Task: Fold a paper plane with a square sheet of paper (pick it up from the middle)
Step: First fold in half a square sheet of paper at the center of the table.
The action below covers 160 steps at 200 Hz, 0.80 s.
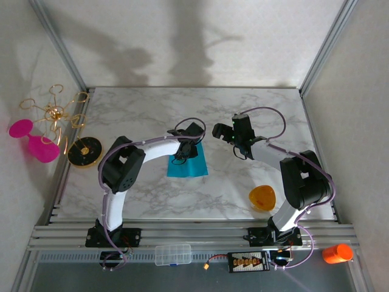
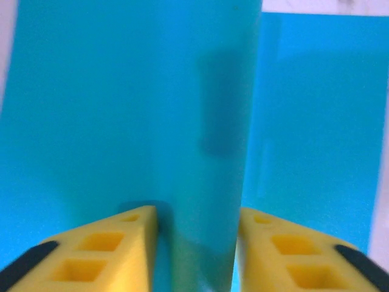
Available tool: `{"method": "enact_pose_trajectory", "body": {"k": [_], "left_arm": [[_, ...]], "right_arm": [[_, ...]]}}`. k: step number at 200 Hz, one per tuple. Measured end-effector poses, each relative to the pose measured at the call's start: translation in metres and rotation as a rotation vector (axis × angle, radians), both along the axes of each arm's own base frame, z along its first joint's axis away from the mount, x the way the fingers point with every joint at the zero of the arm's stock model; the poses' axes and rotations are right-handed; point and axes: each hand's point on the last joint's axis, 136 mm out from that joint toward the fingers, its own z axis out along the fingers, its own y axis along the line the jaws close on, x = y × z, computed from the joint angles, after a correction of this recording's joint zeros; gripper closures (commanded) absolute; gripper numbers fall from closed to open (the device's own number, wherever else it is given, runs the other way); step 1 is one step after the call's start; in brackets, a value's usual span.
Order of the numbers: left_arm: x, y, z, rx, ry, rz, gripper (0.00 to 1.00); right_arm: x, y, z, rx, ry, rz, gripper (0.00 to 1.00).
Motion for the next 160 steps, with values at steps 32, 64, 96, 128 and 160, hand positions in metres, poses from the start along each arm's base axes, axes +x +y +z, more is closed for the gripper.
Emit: {"method": "enact_pose_trajectory", "body": {"k": [32,64,96,128,160], "left_arm": [[-0.007,-0.016,0.034,-0.185,-0.013,-0.027,0.8],[-0.002,-0.032,0.092,-0.457,-0.073,-0.052,0.8],[-0.001,-0.039,0.114,-0.645,-0.088,-0.097,0.79],[-0.003,-0.032,0.08,-0.669,-0.012,-0.105,0.79],[-0.001,-0.021,0.04,-0.604,0.037,-0.107,0.8]], "right_arm": [[0.0,0.0,0.0,0.003,0.003,-0.005,0.02],[-0.002,-0.002,0.006,0.004,-0.002,-0.008,0.02],[-0.001,0.003,0.017,0.023,-0.021,0.015,0.07],[-0.006,0.019,0.02,0.065,-0.012,0.108,0.16],[-0.017,0.037,0.019,0.117,0.015,0.222,0.29]]}}
